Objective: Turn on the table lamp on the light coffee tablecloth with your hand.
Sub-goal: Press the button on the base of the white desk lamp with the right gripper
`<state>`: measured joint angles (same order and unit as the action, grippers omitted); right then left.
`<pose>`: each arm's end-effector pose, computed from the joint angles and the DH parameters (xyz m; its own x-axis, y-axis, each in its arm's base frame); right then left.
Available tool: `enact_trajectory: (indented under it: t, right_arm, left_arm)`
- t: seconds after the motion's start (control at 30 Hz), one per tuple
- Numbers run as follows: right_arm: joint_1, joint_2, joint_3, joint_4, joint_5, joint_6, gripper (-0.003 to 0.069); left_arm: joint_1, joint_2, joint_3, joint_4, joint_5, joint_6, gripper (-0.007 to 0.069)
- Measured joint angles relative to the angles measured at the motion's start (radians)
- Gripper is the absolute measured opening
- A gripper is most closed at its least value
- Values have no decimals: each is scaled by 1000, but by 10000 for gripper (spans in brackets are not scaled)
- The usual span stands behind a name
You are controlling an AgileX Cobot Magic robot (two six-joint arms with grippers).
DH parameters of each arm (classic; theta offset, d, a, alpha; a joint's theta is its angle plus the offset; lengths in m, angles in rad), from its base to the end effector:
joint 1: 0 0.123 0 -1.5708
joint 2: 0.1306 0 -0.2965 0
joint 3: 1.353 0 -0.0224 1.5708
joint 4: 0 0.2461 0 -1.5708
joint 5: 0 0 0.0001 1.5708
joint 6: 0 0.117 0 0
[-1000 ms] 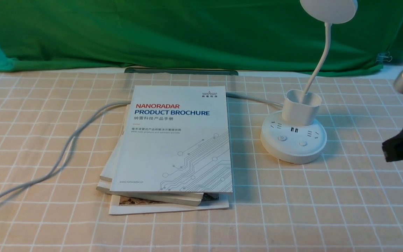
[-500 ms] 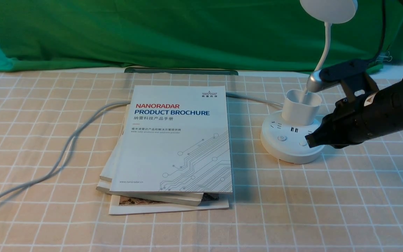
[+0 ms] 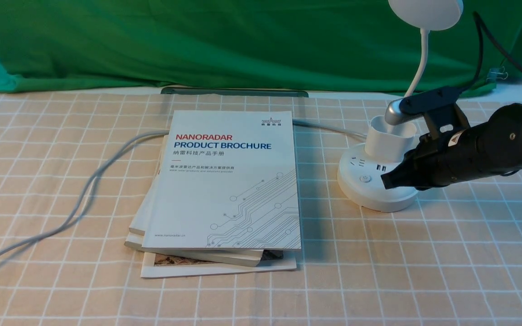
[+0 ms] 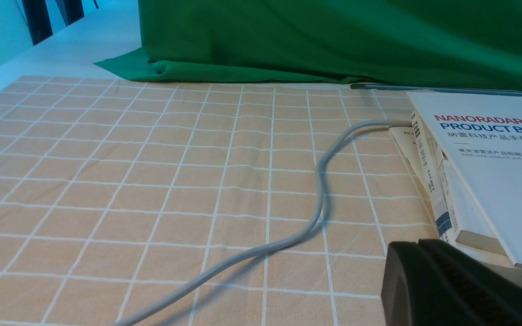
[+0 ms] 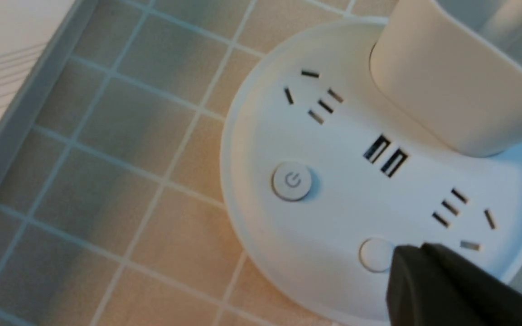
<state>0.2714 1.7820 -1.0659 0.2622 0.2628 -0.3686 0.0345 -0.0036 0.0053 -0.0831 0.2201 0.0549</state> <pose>0.3694 0.1110 0.1854 -0.7041 -0.3148 -0.6365 -0.3920 0.9197 -0.0212 0.0651 0.0001 0.1882 -0.1329 -0.0308 -0.9906 -0.0200 0.9994 -0.0284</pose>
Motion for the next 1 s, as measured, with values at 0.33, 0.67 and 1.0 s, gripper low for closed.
enact_trajectory:
  t: [0.33, 0.67, 1.0]
  right_arm:
    - [0, 50, 0, -1, -41, 3, 29]
    - [0, 51, 0, -1, -91, 6, 29]
    - [0, 85, -2, -1, -89, 6, 30]
  left_arm:
    - [0, 0, 0, 0, 0, 0, 21]
    - [0, 0, 0, 0, 0, 2, 21]
    - [0, 0, 0, 0, 0, 2, 21]
